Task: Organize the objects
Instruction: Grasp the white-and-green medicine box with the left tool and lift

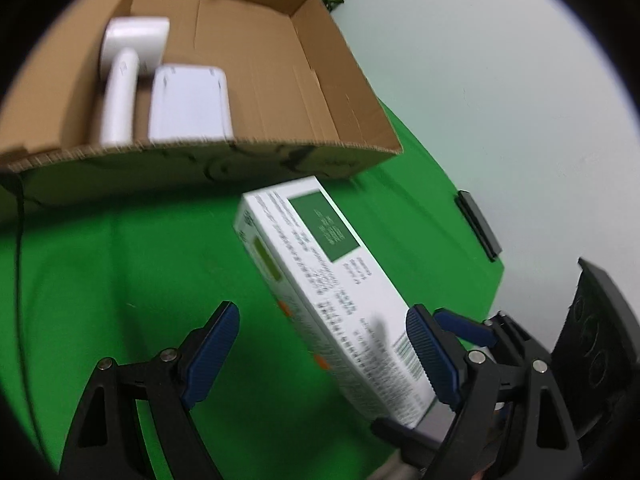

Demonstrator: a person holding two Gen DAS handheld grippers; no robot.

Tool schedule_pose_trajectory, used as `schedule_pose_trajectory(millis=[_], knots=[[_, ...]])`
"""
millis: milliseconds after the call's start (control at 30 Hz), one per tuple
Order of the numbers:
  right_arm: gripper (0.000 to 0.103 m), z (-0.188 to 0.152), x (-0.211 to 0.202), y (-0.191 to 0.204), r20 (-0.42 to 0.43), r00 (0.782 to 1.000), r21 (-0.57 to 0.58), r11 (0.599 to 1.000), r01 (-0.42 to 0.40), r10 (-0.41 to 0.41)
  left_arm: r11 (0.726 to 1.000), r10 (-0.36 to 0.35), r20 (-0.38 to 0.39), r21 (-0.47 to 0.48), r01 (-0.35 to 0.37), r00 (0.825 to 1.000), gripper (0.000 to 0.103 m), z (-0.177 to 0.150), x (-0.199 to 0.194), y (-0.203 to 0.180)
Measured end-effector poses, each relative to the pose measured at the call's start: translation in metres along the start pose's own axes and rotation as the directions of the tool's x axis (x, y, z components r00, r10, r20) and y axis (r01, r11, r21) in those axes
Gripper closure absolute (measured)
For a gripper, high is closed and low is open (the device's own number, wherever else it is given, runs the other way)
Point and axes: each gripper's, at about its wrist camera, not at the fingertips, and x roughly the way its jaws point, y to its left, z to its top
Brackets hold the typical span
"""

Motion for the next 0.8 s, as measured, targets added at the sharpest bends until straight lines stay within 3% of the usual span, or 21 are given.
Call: schedule_pose_trajectory(millis=[133,300,533,700,800], knots=[[0.001,-0.005,0.001,0.005,-0.004,1.000,-0.006,1.000,-0.017,0.017,0.998,-0.056,-0.032,-0.025,0.056,0.998,0.019,-0.001,0.013,0.000],[0.038,-0.006,0.005,0.009,-0.031,0.998,0.017,0.999,-0.051,0.052,0.997,-0.074,-0.046,-0.022,0.073,0.996,0.019,-0.004,0.022,-0.003],[0.038,-0.012,0.006,0.000,-0.017,0.987,0.165,0.974,-0.157,0.162,0.998,-0.063,-0.019,-0.025,0.063,0.998,0.022,-0.007,0.018,0.000],[0.039,-0.013,0.004,0.002,-0.006,0.982,0.198,0.963,-0.184,0.189,0.999,-0.023,-0.016,-0.024,0.022,1.000,0.040,-0.015,0.012,0.001],[0.040,-0.015,0.003,0.000,-0.003,0.976,0.221,0.952,-0.212,0.218,0.998,-0.037,-0.018,-0.053,0.036,0.999,0.041,-0.017,0.009,0.006]])
